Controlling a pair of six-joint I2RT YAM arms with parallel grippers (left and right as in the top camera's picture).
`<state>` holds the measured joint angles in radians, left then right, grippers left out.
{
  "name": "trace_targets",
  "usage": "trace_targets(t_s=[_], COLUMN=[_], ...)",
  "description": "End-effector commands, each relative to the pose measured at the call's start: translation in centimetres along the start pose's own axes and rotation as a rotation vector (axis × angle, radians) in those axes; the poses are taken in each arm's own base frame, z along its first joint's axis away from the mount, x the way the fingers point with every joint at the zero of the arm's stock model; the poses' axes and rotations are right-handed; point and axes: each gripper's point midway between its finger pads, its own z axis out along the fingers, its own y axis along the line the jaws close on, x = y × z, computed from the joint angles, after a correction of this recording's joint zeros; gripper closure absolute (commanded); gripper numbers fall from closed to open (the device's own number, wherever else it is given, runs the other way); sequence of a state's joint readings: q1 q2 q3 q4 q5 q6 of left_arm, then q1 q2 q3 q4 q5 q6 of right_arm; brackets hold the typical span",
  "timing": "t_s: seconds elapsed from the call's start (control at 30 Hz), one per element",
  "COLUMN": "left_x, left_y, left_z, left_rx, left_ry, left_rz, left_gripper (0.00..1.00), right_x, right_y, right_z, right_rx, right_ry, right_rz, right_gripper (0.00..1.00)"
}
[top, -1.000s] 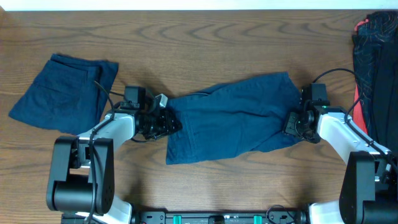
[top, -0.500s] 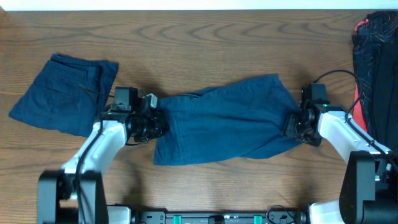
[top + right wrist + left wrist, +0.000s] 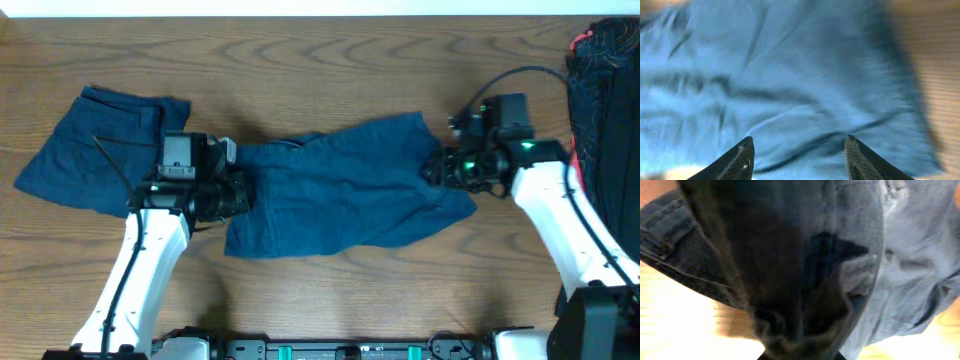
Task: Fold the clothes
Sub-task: 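Fold the right leg end leftward over the jeans with the right gripper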
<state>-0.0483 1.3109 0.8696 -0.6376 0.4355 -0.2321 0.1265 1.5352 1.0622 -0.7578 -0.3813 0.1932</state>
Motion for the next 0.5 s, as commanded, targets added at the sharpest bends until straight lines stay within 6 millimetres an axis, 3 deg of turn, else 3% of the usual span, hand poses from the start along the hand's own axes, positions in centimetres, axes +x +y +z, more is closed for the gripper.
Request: trace_targets(t_s=[0.0, 0.17, 0.47], left_x=[-2.9, -4.1, -4.5], left_y=[-1.2, -2.3, -2.5], left_z=[-2.3, -3.9, -4.1], left_rx=[0.001, 0.008, 0.013], left_ry=[-0.086, -0.11, -0.125], left_rz=[0.041, 0.05, 0.056], left_gripper=[0.94, 0.94, 0.94], right_x=[1.9, 2.9, 4.0], right_y=[3.6, 6.8, 11.6], right_z=[2.0, 5.5, 14.0], right_rx=[-0.101, -0.134, -0.197], right_ry=[0.074, 0.107, 0.092], right_rz=[-0.107, -0.21, -0.381], right_gripper=[0.44, 0.43, 0.47])
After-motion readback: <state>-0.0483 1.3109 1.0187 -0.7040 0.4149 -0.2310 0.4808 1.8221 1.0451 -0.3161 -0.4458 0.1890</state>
